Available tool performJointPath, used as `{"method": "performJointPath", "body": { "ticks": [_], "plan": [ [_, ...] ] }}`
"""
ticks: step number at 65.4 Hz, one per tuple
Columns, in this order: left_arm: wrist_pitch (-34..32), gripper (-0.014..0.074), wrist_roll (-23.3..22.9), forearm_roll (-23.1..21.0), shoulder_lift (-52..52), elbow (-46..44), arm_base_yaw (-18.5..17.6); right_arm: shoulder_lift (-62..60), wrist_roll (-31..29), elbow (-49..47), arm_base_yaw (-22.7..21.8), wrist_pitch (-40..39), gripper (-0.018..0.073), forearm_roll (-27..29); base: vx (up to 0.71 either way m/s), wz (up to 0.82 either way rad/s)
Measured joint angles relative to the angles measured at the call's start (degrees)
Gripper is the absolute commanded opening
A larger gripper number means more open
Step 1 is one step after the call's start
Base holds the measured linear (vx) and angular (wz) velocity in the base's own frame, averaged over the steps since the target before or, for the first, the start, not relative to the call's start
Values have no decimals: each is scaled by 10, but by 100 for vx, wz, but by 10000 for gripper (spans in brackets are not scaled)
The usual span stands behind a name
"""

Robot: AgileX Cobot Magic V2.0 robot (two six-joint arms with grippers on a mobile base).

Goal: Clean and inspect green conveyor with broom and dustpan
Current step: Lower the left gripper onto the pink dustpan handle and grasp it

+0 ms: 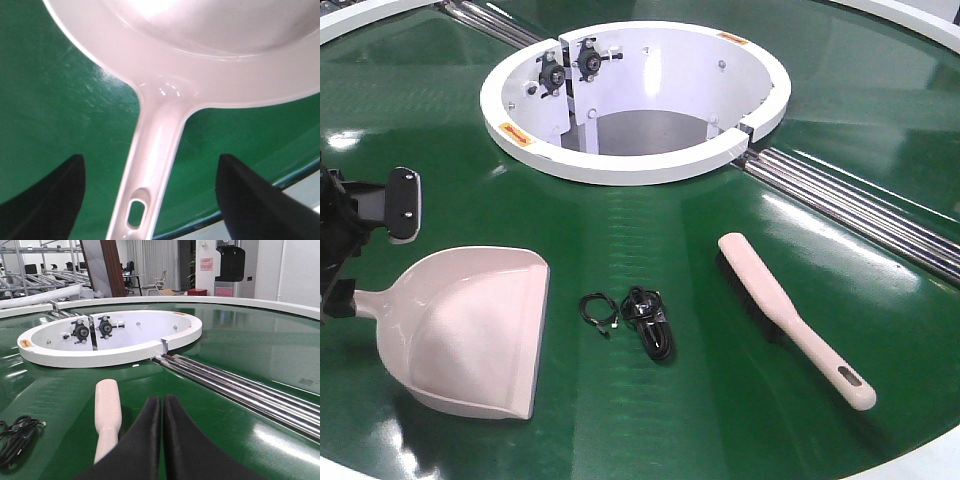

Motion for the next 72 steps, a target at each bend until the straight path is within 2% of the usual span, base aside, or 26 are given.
{"method": "performJointPath", "body": {
  "ticks": [19,72],
  "plan": [
    [-2,514,35,10,5,18,0,0,0,0,0,0,-8,0,0,0],
    [-38,512,44,58,81,18,0,0,0,0,0,0,-8,0,0,0]
  ]
}}
